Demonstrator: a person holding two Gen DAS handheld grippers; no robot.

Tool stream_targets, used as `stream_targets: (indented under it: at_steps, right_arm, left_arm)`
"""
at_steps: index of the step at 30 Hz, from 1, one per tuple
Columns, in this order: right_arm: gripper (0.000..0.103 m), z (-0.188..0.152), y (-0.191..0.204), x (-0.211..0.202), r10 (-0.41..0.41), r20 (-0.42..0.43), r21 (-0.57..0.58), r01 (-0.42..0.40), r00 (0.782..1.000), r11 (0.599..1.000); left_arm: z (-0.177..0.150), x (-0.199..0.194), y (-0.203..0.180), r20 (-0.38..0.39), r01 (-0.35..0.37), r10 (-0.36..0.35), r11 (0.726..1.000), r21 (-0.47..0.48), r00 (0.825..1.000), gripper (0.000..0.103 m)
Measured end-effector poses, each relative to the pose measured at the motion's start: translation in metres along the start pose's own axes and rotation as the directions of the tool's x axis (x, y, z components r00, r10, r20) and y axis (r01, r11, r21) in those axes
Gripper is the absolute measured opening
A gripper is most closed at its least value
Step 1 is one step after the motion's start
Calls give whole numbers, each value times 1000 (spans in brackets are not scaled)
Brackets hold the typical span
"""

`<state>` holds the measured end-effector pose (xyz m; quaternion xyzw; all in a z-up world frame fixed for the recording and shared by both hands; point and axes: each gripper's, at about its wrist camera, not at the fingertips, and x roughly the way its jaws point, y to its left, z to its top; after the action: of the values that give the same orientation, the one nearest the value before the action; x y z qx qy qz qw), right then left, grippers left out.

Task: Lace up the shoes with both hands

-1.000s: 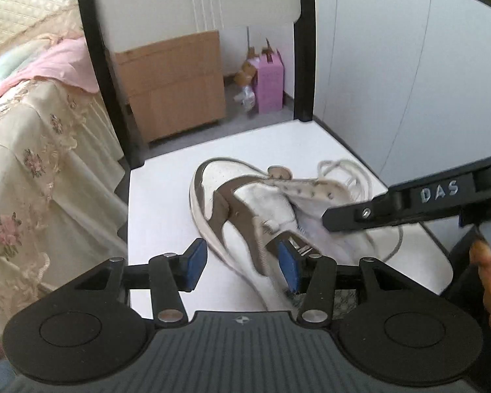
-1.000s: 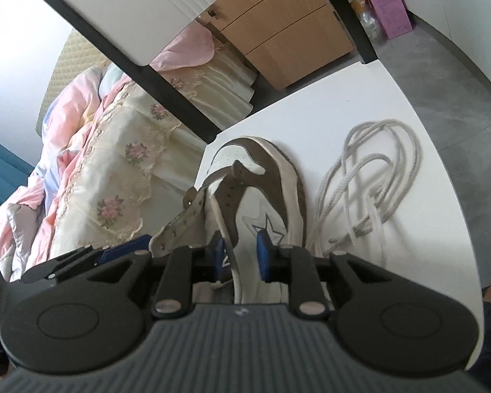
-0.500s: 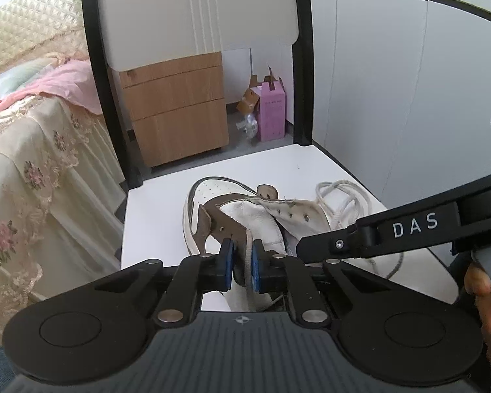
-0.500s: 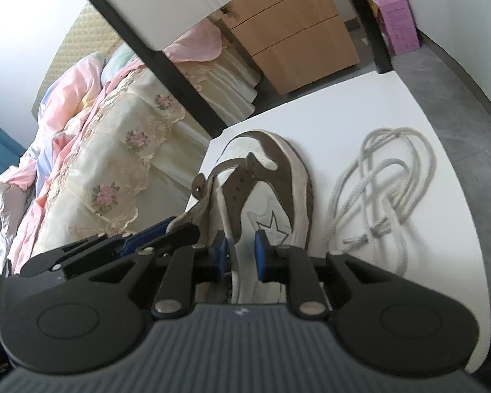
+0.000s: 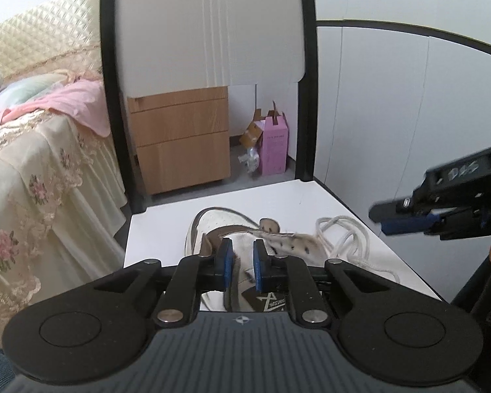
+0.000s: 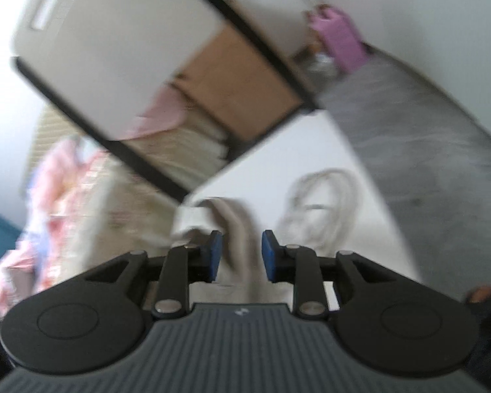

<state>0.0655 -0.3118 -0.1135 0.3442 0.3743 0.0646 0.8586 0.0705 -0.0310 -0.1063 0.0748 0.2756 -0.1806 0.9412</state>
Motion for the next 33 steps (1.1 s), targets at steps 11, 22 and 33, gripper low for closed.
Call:
stream_targets:
  at_steps: [11,22,33]
  right_arm:
    - [30,3,-16,21,-120,-22,60,122,992,991]
    - [30,31,-36,44,-179,6,161,176,984,971]
    - [23,30,-29,72,-222,-30,41,223,975,974]
  left_arm:
    - [-2,4,0,3,-1,1,1000,-16,1000,41]
    - [-4,7,3,-10,0,-1,1000,-24,1000,41]
    - [-4,6,2,6,4,-4,1000,-13,1000,45]
